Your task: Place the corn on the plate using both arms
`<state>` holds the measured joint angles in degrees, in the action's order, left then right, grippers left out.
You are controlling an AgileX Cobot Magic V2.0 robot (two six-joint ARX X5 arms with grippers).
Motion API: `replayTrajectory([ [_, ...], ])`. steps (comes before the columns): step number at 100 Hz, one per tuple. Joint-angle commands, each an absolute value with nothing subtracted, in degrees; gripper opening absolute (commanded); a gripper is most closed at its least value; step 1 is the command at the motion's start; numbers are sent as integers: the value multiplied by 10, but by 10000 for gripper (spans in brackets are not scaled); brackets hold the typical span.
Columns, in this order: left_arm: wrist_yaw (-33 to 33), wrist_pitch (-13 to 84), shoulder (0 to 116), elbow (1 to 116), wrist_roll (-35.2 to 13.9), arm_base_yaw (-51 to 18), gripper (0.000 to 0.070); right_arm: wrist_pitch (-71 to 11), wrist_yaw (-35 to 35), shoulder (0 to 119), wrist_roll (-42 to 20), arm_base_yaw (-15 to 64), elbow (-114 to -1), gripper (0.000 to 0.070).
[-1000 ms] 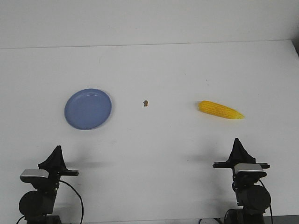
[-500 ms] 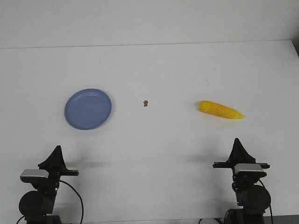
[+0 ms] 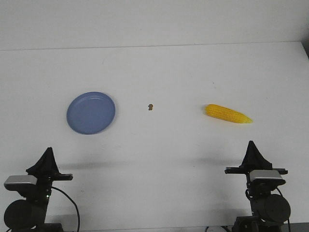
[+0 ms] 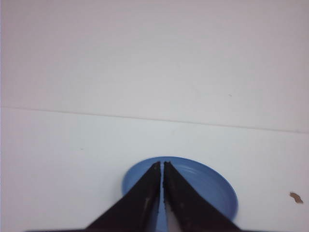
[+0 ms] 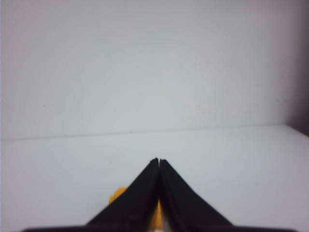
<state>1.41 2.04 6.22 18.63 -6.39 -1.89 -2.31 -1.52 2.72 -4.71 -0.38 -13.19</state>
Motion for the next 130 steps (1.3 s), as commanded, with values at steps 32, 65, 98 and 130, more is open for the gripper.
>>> replayTrajectory([
  [32,19,242,289,484,-65,-19,12,-335,-15,232,-45,-3,-421,1],
  [65,16,424,449,652,-41,-19,12,-508,-13,391,-45,-3,-569,1],
  [98,15,423,456,658,-41,-19,16,-496,-13,397,-45,-3,-570,3],
  [130,15,424,456,658,-57,-19,349,-497,-14,397,-60,-3,-570,394],
])
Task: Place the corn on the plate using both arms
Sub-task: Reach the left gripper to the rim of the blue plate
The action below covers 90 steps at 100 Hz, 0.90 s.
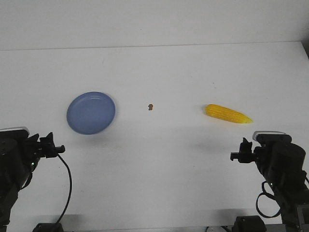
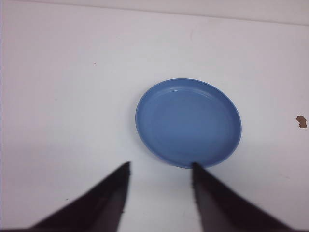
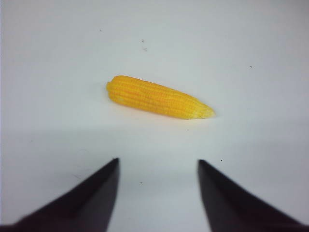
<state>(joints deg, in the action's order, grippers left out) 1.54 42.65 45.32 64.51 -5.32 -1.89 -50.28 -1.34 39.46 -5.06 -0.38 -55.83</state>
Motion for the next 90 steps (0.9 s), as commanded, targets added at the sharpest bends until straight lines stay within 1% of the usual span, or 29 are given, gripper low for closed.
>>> replayTrajectory([
  [1,15,424,456,658,-57,-19,348,-497,-14,397,-60,-3,-570,394],
  [15,12,411,466,658,-57,-19,344,-497,-15,397,-60,-3,-570,394],
  [26,-4,388,504,665,-58,-19,342,-495,-15,397,-60,-3,-570,394],
  [38,-4,373,580,687,-68,-12,341,-495,-16,397,-60,-3,-570,394],
  [56,-7,364,716,738,-85,20,341,-493,-16,397,-60,-3,-570,394],
  [77,-50,354,855,786,-84,51,341,-493,-16,397,-60,-3,-570,394],
  [90,-61,340,918,795,-80,59,341,-493,-16,397,-60,-3,-570,394],
])
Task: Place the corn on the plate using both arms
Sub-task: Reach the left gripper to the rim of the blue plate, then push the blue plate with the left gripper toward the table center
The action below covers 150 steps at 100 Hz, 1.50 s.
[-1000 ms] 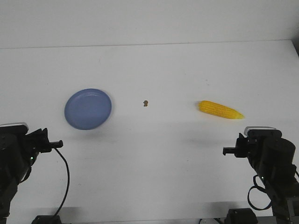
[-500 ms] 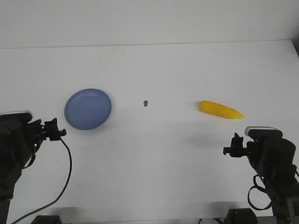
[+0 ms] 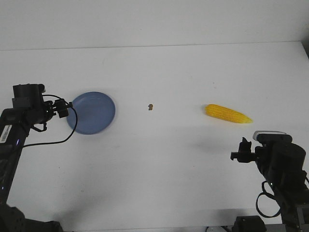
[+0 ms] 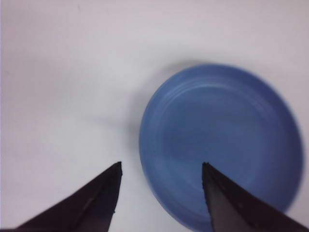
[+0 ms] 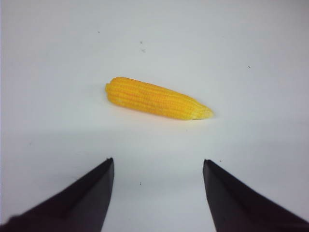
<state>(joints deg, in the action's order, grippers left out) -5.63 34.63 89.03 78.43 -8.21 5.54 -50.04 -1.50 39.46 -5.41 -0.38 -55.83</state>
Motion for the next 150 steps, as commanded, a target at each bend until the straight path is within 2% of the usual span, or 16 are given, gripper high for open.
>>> replayTrajectory([
  [1,-61,338,922,795,-80,60,341,-493,-16,397,-60,-3,-570,394],
  [38,-76,311,1024,795,-78,61,342,-493,-16,397,-60,-3,-570,394],
  [91,-95,285,1086,795,-83,61,339,-493,-16,397,-60,-3,-570,394],
  [95,-95,284,1086,795,-83,61,324,-493,-16,397,-60,-3,-570,394],
  [98,-95,284,1086,795,-83,61,281,-493,-16,397,-60,-3,-570,394],
  [108,-95,286,1086,795,-82,61,0,-493,-16,397,-60,-3,-570,394],
  [132,-105,294,1078,795,-81,62,9,-493,-16,397,-60,-3,-570,394],
  [150,-187,315,1032,795,-80,53,9,-493,-15,397,-60,-3,-570,394],
])
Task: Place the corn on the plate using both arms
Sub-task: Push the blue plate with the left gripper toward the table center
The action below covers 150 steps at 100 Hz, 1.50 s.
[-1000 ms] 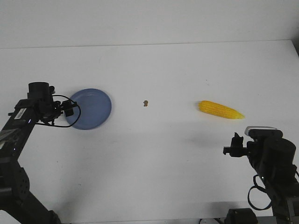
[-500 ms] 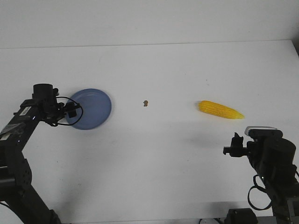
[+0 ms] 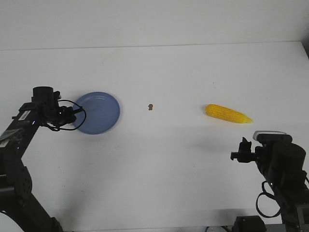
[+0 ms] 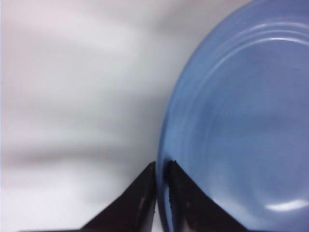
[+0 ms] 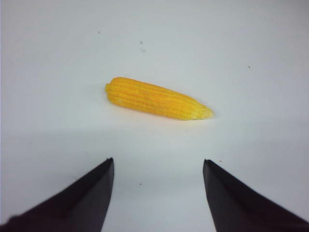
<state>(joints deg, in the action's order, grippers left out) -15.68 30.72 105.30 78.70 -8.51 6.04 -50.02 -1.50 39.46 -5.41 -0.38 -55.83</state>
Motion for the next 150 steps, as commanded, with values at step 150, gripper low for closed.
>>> replayTrajectory([
  [150,-283,205,941,592,-143,-271,8,-494,-15,397,-64,-3,-570,394],
])
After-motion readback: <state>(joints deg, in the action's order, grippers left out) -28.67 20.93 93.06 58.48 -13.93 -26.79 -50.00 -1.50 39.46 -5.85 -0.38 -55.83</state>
